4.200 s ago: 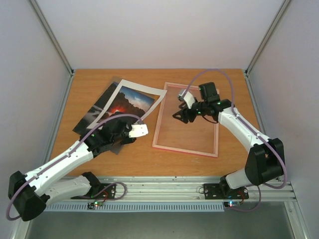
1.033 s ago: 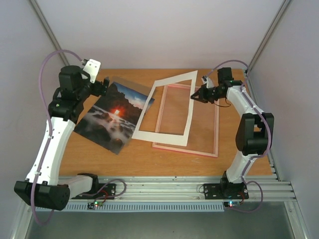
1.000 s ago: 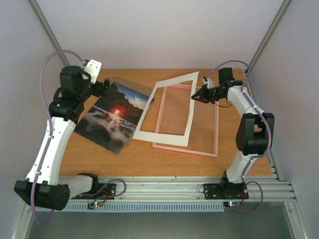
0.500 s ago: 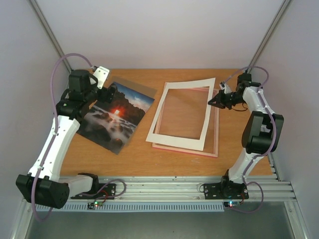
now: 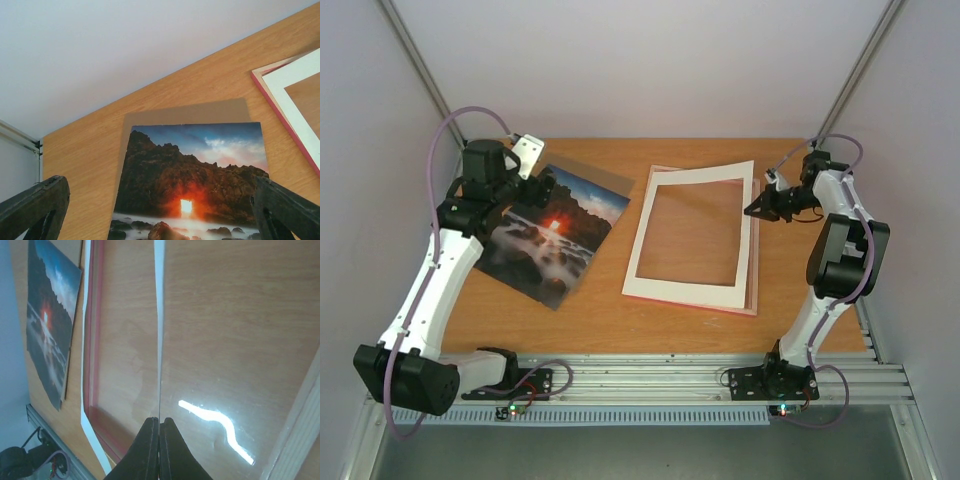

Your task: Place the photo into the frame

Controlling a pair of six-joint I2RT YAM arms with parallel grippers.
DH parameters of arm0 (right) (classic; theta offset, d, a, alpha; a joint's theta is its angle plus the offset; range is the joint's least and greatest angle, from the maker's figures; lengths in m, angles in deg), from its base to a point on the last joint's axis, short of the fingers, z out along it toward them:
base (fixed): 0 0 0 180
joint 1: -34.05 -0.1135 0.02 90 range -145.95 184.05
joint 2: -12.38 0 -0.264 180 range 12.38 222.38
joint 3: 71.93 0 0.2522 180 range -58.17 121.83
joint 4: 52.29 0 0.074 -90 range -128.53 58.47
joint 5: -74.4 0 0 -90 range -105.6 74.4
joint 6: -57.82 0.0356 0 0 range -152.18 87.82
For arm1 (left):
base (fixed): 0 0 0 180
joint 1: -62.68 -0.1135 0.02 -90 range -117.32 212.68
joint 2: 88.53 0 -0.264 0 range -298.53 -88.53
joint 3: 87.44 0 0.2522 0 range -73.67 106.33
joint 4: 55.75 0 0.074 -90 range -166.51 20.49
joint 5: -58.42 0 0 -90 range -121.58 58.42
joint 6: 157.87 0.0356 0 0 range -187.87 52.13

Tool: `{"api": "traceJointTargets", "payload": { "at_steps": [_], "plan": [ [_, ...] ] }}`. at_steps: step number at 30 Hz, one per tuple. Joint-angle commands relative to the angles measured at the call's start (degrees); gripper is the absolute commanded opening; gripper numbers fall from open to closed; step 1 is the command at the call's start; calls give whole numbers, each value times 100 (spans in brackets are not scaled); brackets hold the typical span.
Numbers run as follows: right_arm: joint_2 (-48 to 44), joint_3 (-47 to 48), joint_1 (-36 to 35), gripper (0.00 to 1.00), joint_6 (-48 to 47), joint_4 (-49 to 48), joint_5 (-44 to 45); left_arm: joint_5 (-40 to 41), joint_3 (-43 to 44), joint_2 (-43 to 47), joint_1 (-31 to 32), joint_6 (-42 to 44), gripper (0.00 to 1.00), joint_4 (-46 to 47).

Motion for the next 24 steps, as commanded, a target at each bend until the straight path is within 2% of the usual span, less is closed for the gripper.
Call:
{"api": "traceJointTargets", "payload": {
  "at_steps": [1, 17, 24],
  "plan": [
    [199, 366, 75, 1, -220, 167, 52, -33, -30, -73, 35, -20, 99, 140],
    [576, 787, 193, 1, -619, 414, 311, 29, 18, -215, 70, -1, 99, 182],
    [662, 821, 180, 1, -472, 292, 262, 24, 21, -260, 87, -13, 99, 232]
  ]
}}
